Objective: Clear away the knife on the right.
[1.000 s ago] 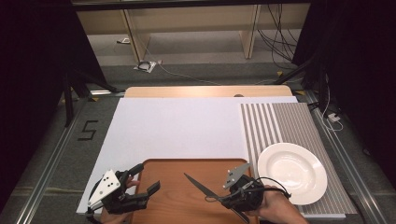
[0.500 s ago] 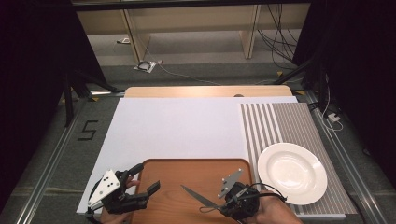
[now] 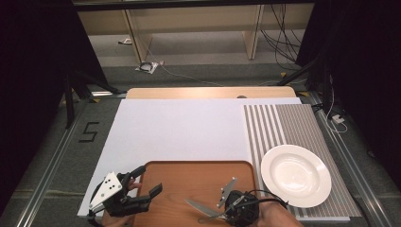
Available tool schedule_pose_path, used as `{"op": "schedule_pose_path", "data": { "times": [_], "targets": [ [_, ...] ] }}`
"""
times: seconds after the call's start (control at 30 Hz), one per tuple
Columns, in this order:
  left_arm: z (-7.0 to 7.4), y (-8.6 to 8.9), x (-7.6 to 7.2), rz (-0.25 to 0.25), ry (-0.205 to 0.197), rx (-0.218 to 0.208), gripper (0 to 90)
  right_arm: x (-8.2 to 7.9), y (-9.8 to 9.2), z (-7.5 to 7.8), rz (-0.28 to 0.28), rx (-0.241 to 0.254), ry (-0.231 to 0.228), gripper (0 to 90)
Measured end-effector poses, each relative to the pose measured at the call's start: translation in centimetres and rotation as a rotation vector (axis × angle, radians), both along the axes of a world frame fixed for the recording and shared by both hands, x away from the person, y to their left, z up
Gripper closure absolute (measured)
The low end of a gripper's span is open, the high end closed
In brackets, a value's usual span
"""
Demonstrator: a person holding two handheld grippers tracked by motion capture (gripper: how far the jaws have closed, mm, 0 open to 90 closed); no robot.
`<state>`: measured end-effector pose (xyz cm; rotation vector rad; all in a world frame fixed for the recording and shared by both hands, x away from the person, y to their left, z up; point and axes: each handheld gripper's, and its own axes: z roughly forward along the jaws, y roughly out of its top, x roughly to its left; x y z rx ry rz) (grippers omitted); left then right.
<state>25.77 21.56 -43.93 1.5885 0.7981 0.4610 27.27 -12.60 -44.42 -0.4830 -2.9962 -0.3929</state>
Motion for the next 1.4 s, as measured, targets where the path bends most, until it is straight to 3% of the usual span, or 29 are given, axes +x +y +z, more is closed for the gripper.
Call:
{"op": "schedule_pose_path", "data": {
  "times": [0.33, 0.47, 0.57, 0.7, 0.8, 0.9, 1.07, 1.2, 1.4],
  "targets": [
    [0.0, 0.0, 0.0, 0.001, 0.0, -0.003, 15.4, -0.2, 0.4, -0.9, 0.006, -0.053, -0.001, 79.4],
    [0.0, 0.0, 0.0, -0.001, 0.0, -0.003, 15.4, -0.2, 0.4, -0.7, -0.01, -0.063, 0.005, 68.9],
    [0.0, 0.0, 0.0, -0.002, 0.001, -0.003, 15.4, -0.2, 0.0, 0.0, -0.007, -0.014, -0.024, 65.0],
    [0.0, 0.0, 0.0, -0.002, 0.0, 0.0, 15.4, -0.5, 0.1, 1.0, -0.003, 0.091, -0.114, 60.1],
    [0.0, 0.0, 0.0, -0.002, 0.001, 0.001, 15.5, -1.0, 0.2, 1.7, 0.004, 0.172, -0.181, 71.1],
    [0.0, 0.0, 0.0, -0.002, 0.002, 0.001, 15.5, -1.2, 0.1, 1.8, 0.009, 0.211, -0.229, 80.3],
    [0.0, -0.1, 0.0, -0.005, 0.001, -0.001, 15.4, -1.7, 0.6, 0.8, 0.061, 0.199, -0.199, 89.4],
    [0.0, 0.0, 0.0, -0.005, 0.002, -0.002, 15.4, -2.0, 1.0, 0.1, 0.099, 0.17, -0.177, 90.0],
    [0.0, -0.1, 0.0, -0.006, 0.001, 0.0, 15.4, -2.1, 1.2, -0.6, 0.111, 0.143, -0.145, 90.0]
  ]
}}
